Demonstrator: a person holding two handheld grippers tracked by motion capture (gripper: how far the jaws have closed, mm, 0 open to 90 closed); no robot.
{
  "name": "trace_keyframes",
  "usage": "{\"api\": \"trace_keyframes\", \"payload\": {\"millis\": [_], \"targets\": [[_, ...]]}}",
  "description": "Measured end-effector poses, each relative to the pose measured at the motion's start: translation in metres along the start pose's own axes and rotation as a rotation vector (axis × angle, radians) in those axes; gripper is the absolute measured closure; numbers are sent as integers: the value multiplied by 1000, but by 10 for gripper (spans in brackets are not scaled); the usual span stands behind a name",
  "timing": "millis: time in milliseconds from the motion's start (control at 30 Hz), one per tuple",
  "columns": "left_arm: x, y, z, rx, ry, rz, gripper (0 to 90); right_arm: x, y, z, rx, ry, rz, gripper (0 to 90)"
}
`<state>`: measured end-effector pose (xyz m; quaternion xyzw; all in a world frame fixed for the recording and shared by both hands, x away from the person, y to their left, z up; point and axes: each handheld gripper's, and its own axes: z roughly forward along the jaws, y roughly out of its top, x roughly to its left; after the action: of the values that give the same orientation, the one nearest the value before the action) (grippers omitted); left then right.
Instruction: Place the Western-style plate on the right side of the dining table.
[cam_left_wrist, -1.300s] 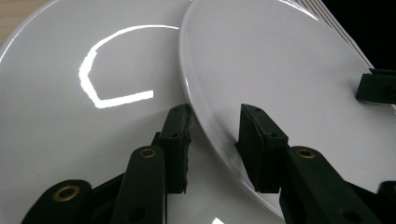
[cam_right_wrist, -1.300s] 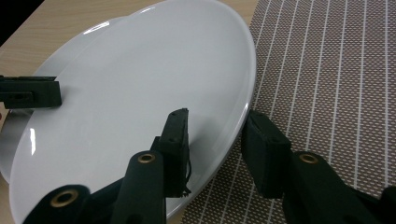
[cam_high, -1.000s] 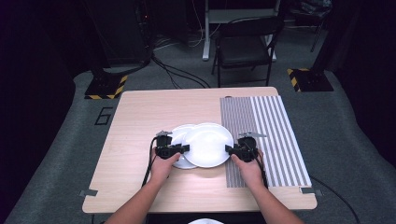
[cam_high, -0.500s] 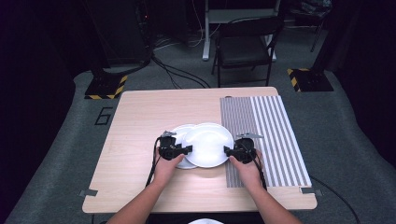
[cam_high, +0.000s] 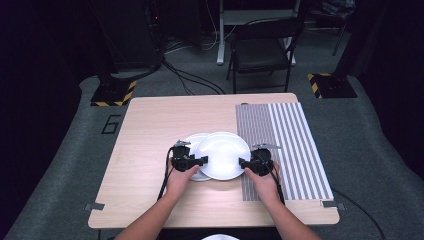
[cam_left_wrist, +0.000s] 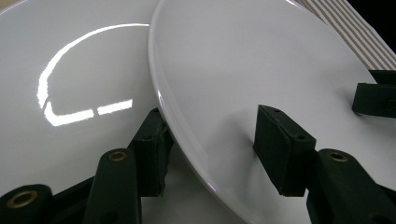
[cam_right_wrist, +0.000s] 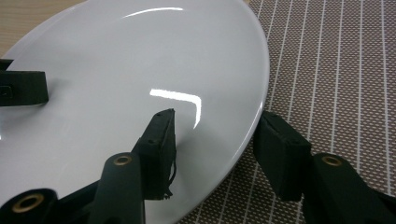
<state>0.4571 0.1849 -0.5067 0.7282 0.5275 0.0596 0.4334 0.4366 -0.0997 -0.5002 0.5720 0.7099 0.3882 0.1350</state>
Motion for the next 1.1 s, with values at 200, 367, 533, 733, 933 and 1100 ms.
{"api": "trace_keyframes", "payload": {"millis": [200, 367, 533, 733, 933, 1100], "targets": [[-1, 0, 0, 4, -1, -5, 468, 1, 0, -1, 1, -5, -2, 486], [-2, 1, 0, 13, 9, -3, 465, 1, -1, -1, 4, -11, 1, 485], [-3, 3, 0, 20, 13, -3, 467, 2, -1, -2, 7, -13, 4, 486], [-5, 6, -2, 13, 22, 11, 472, 3, 0, -3, 1, -16, 0, 488], [-5, 8, -3, 13, 18, 9, 480, 3, 3, -5, 4, -13, 6, 491], [-7, 10, -4, 10, 18, 7, 480, 2, 4, -7, -3, -14, 5, 493]]}}
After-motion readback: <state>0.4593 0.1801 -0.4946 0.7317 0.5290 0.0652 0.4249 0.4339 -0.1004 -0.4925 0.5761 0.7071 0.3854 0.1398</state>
